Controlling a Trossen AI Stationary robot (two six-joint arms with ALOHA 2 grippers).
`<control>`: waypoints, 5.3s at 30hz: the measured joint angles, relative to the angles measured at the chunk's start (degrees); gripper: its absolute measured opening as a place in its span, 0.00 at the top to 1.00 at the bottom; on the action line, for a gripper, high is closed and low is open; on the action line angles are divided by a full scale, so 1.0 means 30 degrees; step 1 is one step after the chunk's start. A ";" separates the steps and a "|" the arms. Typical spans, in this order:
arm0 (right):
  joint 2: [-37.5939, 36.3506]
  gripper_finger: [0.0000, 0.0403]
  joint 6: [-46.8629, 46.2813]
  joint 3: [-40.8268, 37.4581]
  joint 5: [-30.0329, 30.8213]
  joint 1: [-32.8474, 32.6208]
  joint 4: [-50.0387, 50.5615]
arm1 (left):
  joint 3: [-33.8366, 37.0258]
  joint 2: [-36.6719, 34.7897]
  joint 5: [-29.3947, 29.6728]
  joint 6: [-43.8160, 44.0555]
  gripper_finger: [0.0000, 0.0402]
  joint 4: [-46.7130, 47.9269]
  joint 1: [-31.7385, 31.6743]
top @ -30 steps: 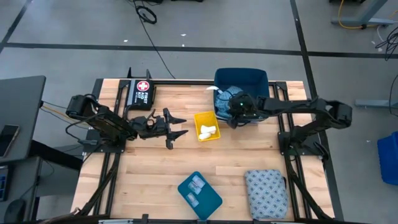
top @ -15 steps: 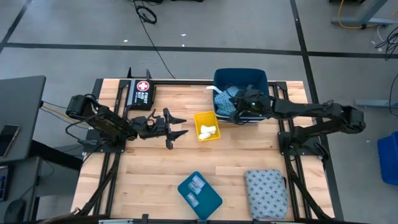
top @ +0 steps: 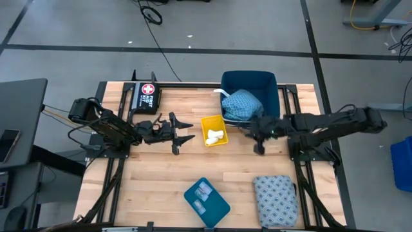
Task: Pick & place medical supplies in basket/bin
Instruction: Put the white patient gown into the blue and white bin
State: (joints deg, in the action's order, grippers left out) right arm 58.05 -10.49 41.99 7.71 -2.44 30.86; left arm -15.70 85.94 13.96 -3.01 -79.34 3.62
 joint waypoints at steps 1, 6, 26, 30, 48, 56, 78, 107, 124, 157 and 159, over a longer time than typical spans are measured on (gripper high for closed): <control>-0.0010 1.00 -0.0519 0.0002 -0.0320 -0.0605 0.0565 | 0.0000 0.0006 0.0000 0.0000 0.47 0.0027 0.0000; 0.0011 1.00 -0.3811 0.0002 -0.3499 -0.3625 0.2292 | 0.0000 0.0006 0.0000 0.0029 0.47 0.0170 0.0000; 0.3688 1.00 -1.8957 0.0016 -0.7941 -1.3641 0.1356 | 0.0000 0.0006 0.0069 0.0158 0.47 0.0251 -0.0003; 0.5640 1.00 -1.8791 0.0016 -0.8021 -1.3907 0.0108 | 0.0000 0.0006 0.0073 0.0204 0.47 0.0236 -0.0007; 1.0037 1.00 -1.1061 0.0118 -0.1646 -1.0680 -0.1742 | 0.0000 0.0006 0.0236 0.0185 0.47 0.0214 -0.0007; 1.0094 1.00 -0.6634 0.0054 0.4089 -0.7229 -0.0573 | 0.0000 0.0006 0.0716 0.0047 0.47 0.0222 -0.0007; 0.8660 0.99 -0.4035 0.4752 0.8321 -0.8377 0.2876 | -0.0007 0.0006 0.0714 0.0066 0.47 0.0496 -0.0003; 1.3387 0.26 -0.6402 0.4825 0.4762 -1.0395 0.5177 | -0.0015 0.0006 0.0495 -0.0290 0.47 0.0638 0.0007; 1.4154 0.26 -0.8768 0.8023 0.7443 -1.1066 0.9712 | -0.0015 0.0006 0.0494 -0.0299 0.47 0.0606 0.0044; 1.9938 0.52 -1.4933 0.8045 1.0705 -1.2165 1.1986 | -0.0015 0.0006 0.0131 -0.0146 0.47 0.0659 0.0044; 1.9938 0.63 -1.4978 0.8045 1.0392 -1.2037 1.1897 | -0.0015 0.0006 0.0124 -0.0139 0.47 0.0659 0.0044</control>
State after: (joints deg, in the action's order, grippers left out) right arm 117.86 -55.42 66.13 38.89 -38.55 66.55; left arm -15.75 85.95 14.33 -3.42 -77.36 3.75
